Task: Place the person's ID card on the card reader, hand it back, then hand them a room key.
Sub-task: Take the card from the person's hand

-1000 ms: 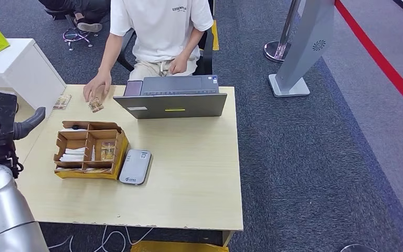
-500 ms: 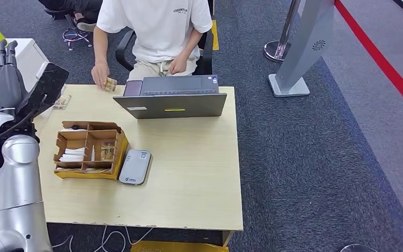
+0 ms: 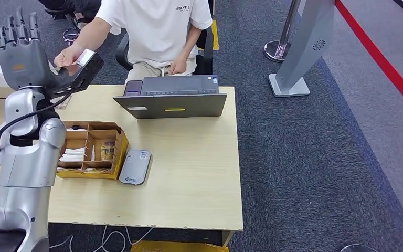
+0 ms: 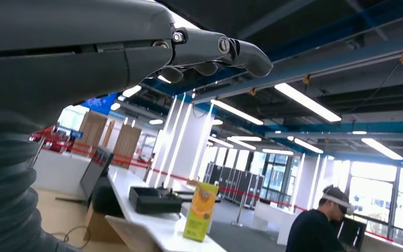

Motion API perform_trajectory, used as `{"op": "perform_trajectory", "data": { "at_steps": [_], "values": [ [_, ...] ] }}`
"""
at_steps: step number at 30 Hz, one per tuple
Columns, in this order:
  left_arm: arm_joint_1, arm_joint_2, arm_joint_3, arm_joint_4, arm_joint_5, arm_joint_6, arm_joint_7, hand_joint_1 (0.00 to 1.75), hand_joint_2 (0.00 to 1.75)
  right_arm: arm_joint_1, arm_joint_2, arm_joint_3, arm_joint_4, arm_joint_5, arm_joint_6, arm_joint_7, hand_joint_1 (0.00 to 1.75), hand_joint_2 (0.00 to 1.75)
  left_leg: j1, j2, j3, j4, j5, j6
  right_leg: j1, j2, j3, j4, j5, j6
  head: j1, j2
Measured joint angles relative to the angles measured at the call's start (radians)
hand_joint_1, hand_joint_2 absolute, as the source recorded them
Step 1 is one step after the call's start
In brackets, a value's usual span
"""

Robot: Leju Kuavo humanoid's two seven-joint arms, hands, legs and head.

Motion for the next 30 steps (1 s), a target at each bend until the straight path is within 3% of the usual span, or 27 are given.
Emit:
{"op": "perform_trajectory", "data": {
  "at_steps": [8, 23, 26, 30],
  "values": [
    [-0.04, 0.007, -0.096, 0.094, -0.137, 0.084, 0.037, 1.75, 1.75, 0.001, -0.01, -0.031, 0.004, 0.021, 0.019, 0.002, 0.0, 1.75, 0.0, 0.001, 0.0, 0.0, 0.001, 0.0, 0.0, 0.001, 0.0, 0.0, 0.001, 0.0, 0.0, 0.0],
    [-0.06, -0.012, -0.122, 0.149, -0.151, 0.113, 0.006, 1.75, 1.75, 0.001, -0.017, -0.047, 0.005, 0.057, 0.019, 0.007, 0.0, 1.75, 0.0, 0.0, 0.0, 0.0, 0.001, 0.0, 0.0, 0.001, 0.0, 0.0, 0.001, 0.0, 0.0, 0.0],
    [-0.023, -0.042, -0.122, 0.115, -0.15, 0.134, -0.044, 1.75, 1.75, 0.001, -0.017, -0.055, 0.005, 0.07, 0.019, 0.012, 0.0, 1.75, 0.0, 0.0, 0.0, 0.0, 0.001, 0.0, 0.0, 0.0, 0.001, 0.0, 0.001, 0.0, 0.0, 0.0],
    [0.103, -0.119, -0.125, -0.038, -0.145, 0.139, -0.172, 1.75, 1.75, 0.001, -0.016, -0.074, 0.005, 0.076, 0.009, 0.022, 0.0, 1.75, -0.002, 0.0, -0.001, 0.001, 0.0, 0.001, -0.001, 0.0, 0.001, -0.001, 0.0, 0.001, 0.0, 0.0]
  ]
}}
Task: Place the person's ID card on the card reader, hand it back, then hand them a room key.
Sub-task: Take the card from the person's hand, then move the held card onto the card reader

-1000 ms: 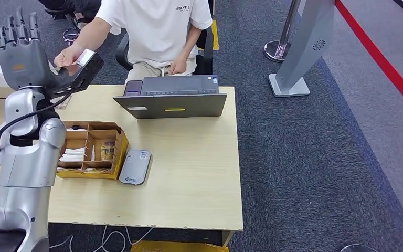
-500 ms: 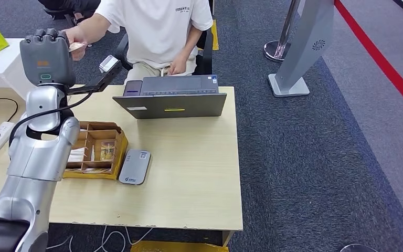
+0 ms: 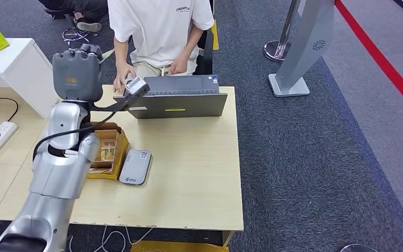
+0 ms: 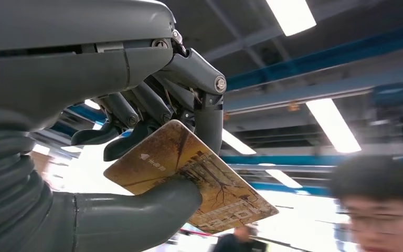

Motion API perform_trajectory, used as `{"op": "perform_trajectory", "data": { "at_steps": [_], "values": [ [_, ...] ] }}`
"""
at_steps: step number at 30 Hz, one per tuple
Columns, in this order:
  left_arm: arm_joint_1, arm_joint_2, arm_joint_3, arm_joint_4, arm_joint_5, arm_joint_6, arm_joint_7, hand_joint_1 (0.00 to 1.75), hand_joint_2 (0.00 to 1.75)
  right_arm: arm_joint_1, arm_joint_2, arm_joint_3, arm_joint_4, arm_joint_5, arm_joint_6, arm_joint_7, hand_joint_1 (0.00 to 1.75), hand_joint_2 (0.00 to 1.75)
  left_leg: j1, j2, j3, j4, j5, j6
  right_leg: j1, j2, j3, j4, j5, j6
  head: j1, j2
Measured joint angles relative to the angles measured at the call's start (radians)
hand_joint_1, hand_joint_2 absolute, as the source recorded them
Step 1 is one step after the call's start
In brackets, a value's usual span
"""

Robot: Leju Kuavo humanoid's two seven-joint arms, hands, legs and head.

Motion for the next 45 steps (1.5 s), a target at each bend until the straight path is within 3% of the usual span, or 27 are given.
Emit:
{"op": "perform_trajectory", "data": {
  "at_steps": [4, 8, 11, 16, 24, 45],
  "values": [
    [0.166, -0.057, -0.047, -0.182, 0.007, 0.005, -0.055, 1.75, 1.75, 0.003, 0.002, -0.029, 0.0, -0.004, -0.02, 0.007, 0.0, 1.75, -0.001, 0.001, 0.0, 0.0, -0.001, 0.0, -0.001, 0.001, -0.001, -0.001, 0.0, 0.0, 0.0, 0.0],
    [0.301, -0.065, -0.115, -0.307, 0.008, 0.021, -0.058, 1.75, 1.75, 0.007, 0.006, -0.056, 0.0, -0.009, -0.034, 0.009, 0.0, 1.75, 0.0, 0.001, 0.0, -0.001, -0.001, 0.0, 0.0, 0.0, -0.001, -0.001, -0.001, 0.001, 0.0, 0.0],
    [0.353, -0.062, -0.152, -0.342, 0.005, 0.012, -0.041, 1.75, 1.75, 0.009, 0.008, -0.071, 0.0, -0.008, -0.04, 0.011, 0.0, 1.75, 0.0, 0.001, 0.0, -0.001, -0.001, 0.0, 0.0, 0.0, -0.001, -0.001, -0.001, 0.001, 0.0, 0.0],
    [0.377, -0.052, -0.159, -0.301, 0.001, -0.079, 0.033, 1.75, 1.75, 0.01, 0.009, -0.094, 0.0, -0.001, -0.041, 0.011, 0.0, 1.75, 0.0, 0.001, 0.0, -0.001, 0.0, 0.002, 0.0, -0.001, 0.0, -0.001, 0.0, 0.001, 0.0, 0.0],
    [0.373, -0.043, -0.159, -0.116, -0.004, -0.169, 0.147, 1.75, 1.75, 0.01, 0.009, -0.125, 0.0, 0.017, -0.042, 0.008, 0.0, 1.75, 0.0, 0.001, 0.0, 0.0, 0.001, 0.002, 0.0, 0.0, 0.0, -0.001, 0.001, 0.001, 0.0, 0.0],
    [0.458, -0.02, -0.143, -0.063, -0.005, -0.211, 0.173, 1.75, 1.75, 0.01, 0.01, -0.165, 0.0, 0.048, -0.041, 0.012, 0.0, 1.75, 0.0, 0.0, -0.001, -0.001, 0.001, 0.002, 0.0, -0.001, 0.0, -0.001, 0.001, 0.002, 0.0, 0.0]
  ]
}}
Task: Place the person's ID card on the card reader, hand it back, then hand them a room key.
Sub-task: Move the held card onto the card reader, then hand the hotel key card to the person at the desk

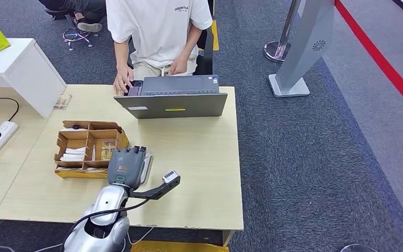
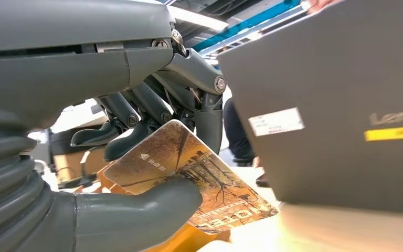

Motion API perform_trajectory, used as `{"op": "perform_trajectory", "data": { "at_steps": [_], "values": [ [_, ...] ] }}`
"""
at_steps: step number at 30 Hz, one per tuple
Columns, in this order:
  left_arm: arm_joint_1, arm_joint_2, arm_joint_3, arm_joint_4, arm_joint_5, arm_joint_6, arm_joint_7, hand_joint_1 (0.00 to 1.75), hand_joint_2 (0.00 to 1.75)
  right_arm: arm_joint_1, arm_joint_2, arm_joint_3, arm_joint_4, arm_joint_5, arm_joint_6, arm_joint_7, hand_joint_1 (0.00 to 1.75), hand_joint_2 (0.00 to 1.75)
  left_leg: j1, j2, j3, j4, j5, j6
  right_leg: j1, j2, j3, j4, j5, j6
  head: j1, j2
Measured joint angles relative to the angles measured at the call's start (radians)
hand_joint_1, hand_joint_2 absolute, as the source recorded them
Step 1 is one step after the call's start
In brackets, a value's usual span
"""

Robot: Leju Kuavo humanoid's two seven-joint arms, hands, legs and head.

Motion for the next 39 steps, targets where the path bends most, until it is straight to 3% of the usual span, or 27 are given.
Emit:
{"op": "perform_trajectory", "data": {
  "at_steps": [10, 31, 39],
  "values": [
    [0.017, 0.019, 0.047, 0.019, 0.0, -0.02, 0.016, 1.75, 1.75, 0.0, 0.0, 0.0, 0.0, 0.025, 0.014, 0.0, 0.0, 1.75, 0.0, 0.0, 0.0, 0.0, 0.0, 0.0, 0.0, 0.0, 0.0, 0.0, 0.0, 0.0, 0.0, 0.0],
    [0.027, 0.018, 0.05, 0.1, -0.004, -0.033, 0.005, 1.75, 1.75, 0.0, 0.0, -0.003, 0.0, 0.063, 0.018, 0.0, 0.0, 1.75, 0.0, 0.0, 0.0, 0.0, 0.0, 0.0, 0.0, 0.0, 0.0, 0.0, 0.0, 0.0, 0.0, 0.0],
    [-0.008, -0.005, 0.049, 0.055, -0.004, 0.074, -0.023, 1.75, 1.75, 0.0, 0.0, -0.017, 0.0, 0.084, 0.018, 0.004, 0.0, 1.75, 0.0, 0.0, 0.0, 0.001, 0.0, 0.0, 0.0, 0.0, -0.001, 0.0, 0.0, 0.0, 0.0, 0.0]
  ]
}}
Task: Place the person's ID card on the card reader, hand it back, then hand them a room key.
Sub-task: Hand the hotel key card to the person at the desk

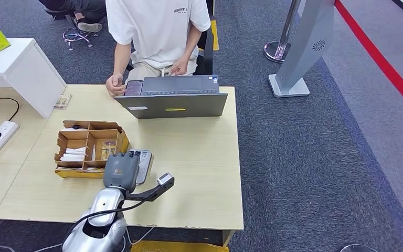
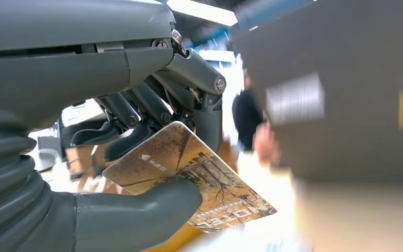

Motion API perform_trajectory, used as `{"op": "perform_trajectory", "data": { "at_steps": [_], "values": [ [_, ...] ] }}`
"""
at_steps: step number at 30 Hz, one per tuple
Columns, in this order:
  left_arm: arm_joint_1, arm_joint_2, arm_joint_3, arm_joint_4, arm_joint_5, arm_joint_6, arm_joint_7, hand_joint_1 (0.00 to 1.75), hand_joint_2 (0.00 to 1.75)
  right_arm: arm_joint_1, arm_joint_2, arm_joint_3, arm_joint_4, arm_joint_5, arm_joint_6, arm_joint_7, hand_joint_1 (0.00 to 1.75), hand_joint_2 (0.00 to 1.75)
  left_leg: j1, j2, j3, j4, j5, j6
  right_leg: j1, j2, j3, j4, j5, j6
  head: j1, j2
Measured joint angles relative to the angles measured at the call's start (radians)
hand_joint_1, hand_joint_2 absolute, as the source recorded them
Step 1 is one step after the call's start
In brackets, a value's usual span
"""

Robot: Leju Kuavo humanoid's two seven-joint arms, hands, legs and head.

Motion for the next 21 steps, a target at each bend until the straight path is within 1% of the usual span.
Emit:
{"op": "perform_trajectory", "data": {
  "at_steps": [2, 4, 7, 10, 13, 16, 18, 21],
  "values": [
    [-0.03, -0.002, -0.003, -0.051, 0.0, 0.063, -0.001, 1.75, 1.75, 0.0, 0.0, -0.003, 0.0, 0.018, 0.003, 0.0, 0.0, 1.75, 0.0, 0.0, 0.0, 0.0, 0.0, 0.0, 0.0, 0.0, 0.0, 0.0, 0.0, 0.0, 0.0, 0.0],
    [-0.069, -0.001, -0.005, -0.11, 0.0, 0.092, 0.002, 1.75, 1.75, 0.0, 0.0, -0.003, 0.0, 0.041, 0.01, -0.003, 0.0, 1.75, 0.0, 0.0, 0.0, 0.0, 0.0, 0.0, 0.0, 0.0, 0.001, 0.0, 0.0, 0.0, 0.0, 0.0],
    [-0.132, 0.01, -0.004, -0.175, 0.0, 0.082, 0.026, 1.75, 1.75, 0.0, 0.0, -0.003, 0.0, 0.075, 0.018, -0.008, 0.0, 1.75, 0.0, 0.0, 0.0, 0.0, 0.0, 0.0, 0.0, 0.0, 0.001, 0.0, 0.0, 0.0, 0.0, 0.0],
    [-0.212, 0.035, 0.005, -0.195, 0.0, 0.051, 0.05, 1.75, 1.75, -0.001, 0.0, -0.002, 0.0, 0.106, 0.025, -0.015, 0.0, 1.75, 0.0, -0.001, 0.0, 0.0, 0.001, 0.0, 0.0, -0.001, 0.001, 0.001, 0.0, 0.0, 0.0, 0.0],
    [-0.3, 0.058, 0.05, -0.173, 0.001, 0.03, 0.055, 1.75, 1.75, -0.002, 0.0, 0.002, 0.0, 0.132, 0.033, -0.02, 0.0, 1.75, 0.0, -0.001, 0.0, 0.0, 0.001, 0.0, 0.0, 0.0, 0.001, 0.001, 0.001, 0.0, 0.0, 0.0],
    [-0.371, 0.079, 0.102, -0.118, 0.002, 0.025, 0.066, 1.75, 1.75, -0.004, 0.0, 0.002, 0.0, 0.147, 0.034, -0.021, 0.0, 1.75, 0.0, 0.0, 0.0, 0.0, 0.002, -0.001, 0.0, 0.0, 0.001, 0.001, 0.001, 0.0, 0.0, 0.0],
    [-0.403, 0.089, 0.131, -0.078, 0.002, 0.023, 0.074, 1.75, 1.75, -0.005, 0.0, 0.002, 0.0, 0.151, 0.034, -0.021, 0.0, 1.75, 0.0, 0.0, 0.0, 0.0, 0.002, -0.001, 0.0, 0.0, 0.0, 0.001, 0.001, 0.0, 0.0, 0.0],
    [-0.431, 0.097, 0.157, -0.032, 0.002, 0.025, 0.078, 1.75, 1.75, -0.007, 0.0, 0.003, 0.0, 0.159, 0.033, -0.019, 0.0, 1.75, 0.0, -0.001, 0.0, 0.0, 0.001, -0.001, 0.0, 0.0, 0.0, 0.001, 0.001, 0.0, 0.0, 0.0]
  ]
}}
